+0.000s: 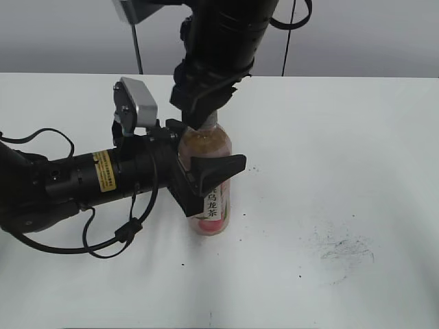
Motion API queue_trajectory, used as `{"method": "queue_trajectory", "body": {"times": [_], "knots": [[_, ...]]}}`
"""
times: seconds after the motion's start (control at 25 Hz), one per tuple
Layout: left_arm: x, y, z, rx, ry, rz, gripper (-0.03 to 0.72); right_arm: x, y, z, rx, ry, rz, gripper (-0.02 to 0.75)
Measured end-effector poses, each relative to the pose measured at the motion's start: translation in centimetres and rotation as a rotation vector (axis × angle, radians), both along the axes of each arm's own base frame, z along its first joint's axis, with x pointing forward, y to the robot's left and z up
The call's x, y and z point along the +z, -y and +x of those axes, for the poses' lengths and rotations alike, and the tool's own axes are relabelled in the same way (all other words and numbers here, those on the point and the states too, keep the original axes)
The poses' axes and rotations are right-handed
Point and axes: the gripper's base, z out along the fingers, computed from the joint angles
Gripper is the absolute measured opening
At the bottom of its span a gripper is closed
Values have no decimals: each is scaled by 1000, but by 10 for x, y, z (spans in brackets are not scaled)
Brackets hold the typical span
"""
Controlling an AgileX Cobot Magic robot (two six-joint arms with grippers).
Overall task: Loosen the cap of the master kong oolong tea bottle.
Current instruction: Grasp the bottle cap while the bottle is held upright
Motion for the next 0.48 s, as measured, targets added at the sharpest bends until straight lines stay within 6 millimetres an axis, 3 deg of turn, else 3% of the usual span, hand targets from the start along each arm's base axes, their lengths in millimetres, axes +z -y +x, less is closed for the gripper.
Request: {"method": "queue_trajectory", "body": {"times": [0.48], "knots": [[0, 0, 0, -6, 5, 4, 445, 0, 0, -1, 987, 301, -154, 280]]}}
